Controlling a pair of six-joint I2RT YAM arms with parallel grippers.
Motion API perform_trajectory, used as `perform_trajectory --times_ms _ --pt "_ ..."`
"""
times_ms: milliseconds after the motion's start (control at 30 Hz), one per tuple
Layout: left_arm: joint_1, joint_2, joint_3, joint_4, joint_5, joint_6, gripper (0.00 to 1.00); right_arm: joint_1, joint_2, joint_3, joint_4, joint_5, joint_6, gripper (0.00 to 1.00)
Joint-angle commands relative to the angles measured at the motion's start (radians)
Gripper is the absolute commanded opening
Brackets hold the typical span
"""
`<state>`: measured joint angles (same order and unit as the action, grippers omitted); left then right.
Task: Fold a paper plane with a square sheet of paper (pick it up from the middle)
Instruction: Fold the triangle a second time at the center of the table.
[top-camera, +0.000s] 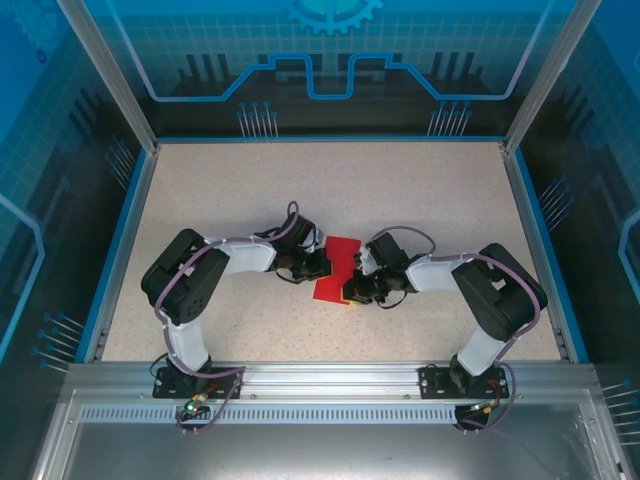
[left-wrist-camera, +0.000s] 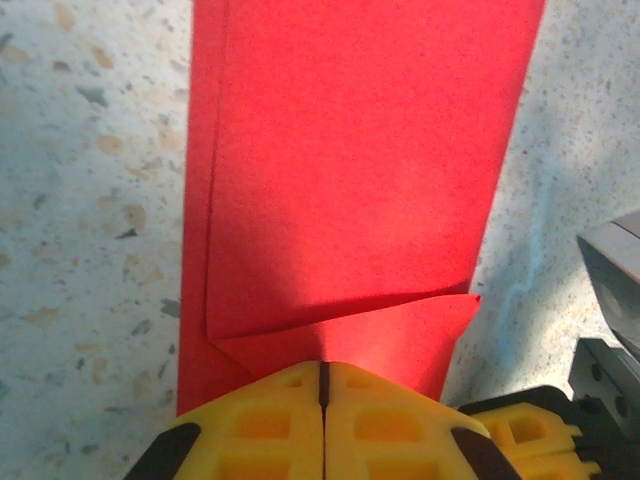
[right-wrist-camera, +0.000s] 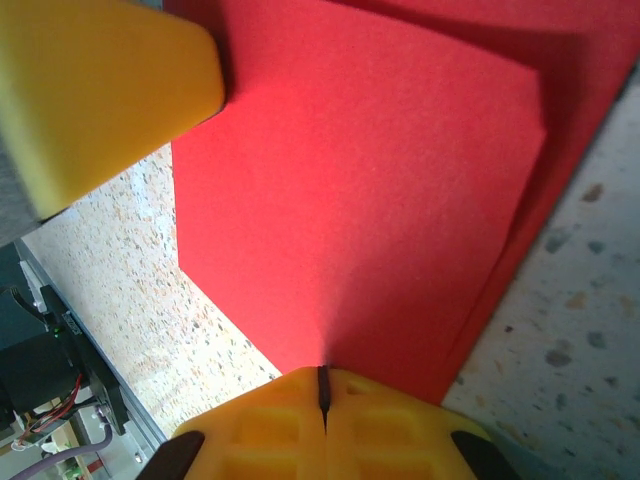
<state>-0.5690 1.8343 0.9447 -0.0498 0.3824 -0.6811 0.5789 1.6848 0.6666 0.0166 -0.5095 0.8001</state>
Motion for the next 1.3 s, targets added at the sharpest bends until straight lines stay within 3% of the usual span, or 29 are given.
perform_trajectory --times_ms 0,167,600,800,1267 --pt "-0.025 -0.103 -0.006 -0.016 0.030 -0.009 0.10 0.001 0.035 -0.035 -0.102 0.045 -0.013 0.00" --pt "-0.032 -0.142 -0.041 0.002 0.039 -0.063 0.11 -0.001 0.033 -0.024 -0.119 0.050 -0.019 0.00" --pt "-0.055 0.009 -0.139 0.265 0.110 -0.204 0.08 -0.001 0.017 -0.032 -0.131 0.058 -0.021 0.00" --pt "-0.053 -0.003 -0.119 0.124 -0.017 -0.153 0.07 -0.001 0.018 -0.033 -0.139 0.063 -0.027 0.00" --pt "0.090 0.025 -0.024 0.028 -0.029 -0.089 0.07 0.001 0.006 -0.039 -0.163 0.054 -0.053 0.00"
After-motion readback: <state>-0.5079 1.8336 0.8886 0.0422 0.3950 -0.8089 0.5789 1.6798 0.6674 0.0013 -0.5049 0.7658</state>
